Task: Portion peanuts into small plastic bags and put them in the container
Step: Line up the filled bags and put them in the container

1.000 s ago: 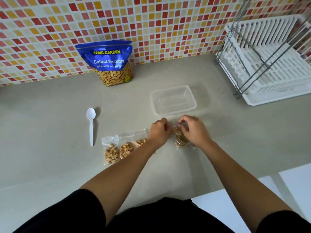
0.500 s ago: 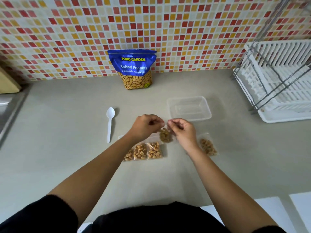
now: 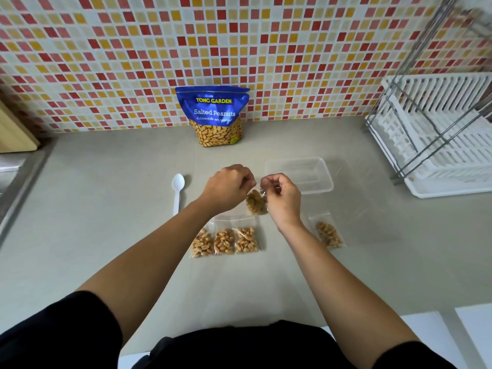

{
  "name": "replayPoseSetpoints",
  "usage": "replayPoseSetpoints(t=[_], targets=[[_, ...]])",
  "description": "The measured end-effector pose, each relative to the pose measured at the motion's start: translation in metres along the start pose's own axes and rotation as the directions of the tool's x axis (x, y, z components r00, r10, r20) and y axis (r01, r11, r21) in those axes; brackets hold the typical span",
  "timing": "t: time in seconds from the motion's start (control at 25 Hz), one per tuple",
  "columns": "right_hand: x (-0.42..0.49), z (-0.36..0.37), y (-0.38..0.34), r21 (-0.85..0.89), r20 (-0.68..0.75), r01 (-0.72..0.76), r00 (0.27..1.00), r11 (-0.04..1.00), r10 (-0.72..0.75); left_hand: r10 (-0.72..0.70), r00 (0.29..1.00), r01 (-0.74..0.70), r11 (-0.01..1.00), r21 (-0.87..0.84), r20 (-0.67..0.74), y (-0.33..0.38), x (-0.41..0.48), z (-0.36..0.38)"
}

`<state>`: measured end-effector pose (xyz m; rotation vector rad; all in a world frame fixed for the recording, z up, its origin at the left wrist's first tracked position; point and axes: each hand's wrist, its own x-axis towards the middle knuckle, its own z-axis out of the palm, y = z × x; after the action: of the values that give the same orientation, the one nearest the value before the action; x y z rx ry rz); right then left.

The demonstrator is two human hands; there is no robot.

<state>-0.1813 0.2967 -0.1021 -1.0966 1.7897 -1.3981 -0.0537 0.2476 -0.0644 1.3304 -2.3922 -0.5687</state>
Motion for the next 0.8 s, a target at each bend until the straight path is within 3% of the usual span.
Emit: replayPoseSetpoints(t=[0.28, 0.44, 0.64, 0.76, 0.8], targets=[[-0.001, -0.004, 0.004, 0.001, -0.013, 0.004, 1.0, 1.0, -0.004, -0.04, 0.999, 0.039, 0.998, 0.043, 0.022, -0.015, -0.007, 0.0], [-0.001, -0.004, 0.013, 0.06, -0.006, -0.107, 0.994, 0.992, 0.108, -0.068, 0.998, 0.069, 0.986, -0.149, 0.009, -0.016, -0.013, 0.002], [-0.004, -0.02, 0.021, 0.342, 0.113, -0.425, 0.904, 0.838, 0.413, -0.213, 0.902, 0.386, 0.788, -0.48, 0.374, -0.009, -0.041, 0.031], [-0.009, -0.028, 0.035, 0.357, 0.132, -0.512, 0.856, 0.781, 0.5, -0.312, 0.842, 0.53, 0.629, -0.568, 0.44, 0.0, -0.055, 0.057], [-0.01, -0.03, 0.042, 0.302, 0.103, -0.499, 0.864, 0.812, 0.493, -0.356, 0.828, 0.555, 0.621, -0.553, 0.433, 0.003, -0.057, 0.063]])
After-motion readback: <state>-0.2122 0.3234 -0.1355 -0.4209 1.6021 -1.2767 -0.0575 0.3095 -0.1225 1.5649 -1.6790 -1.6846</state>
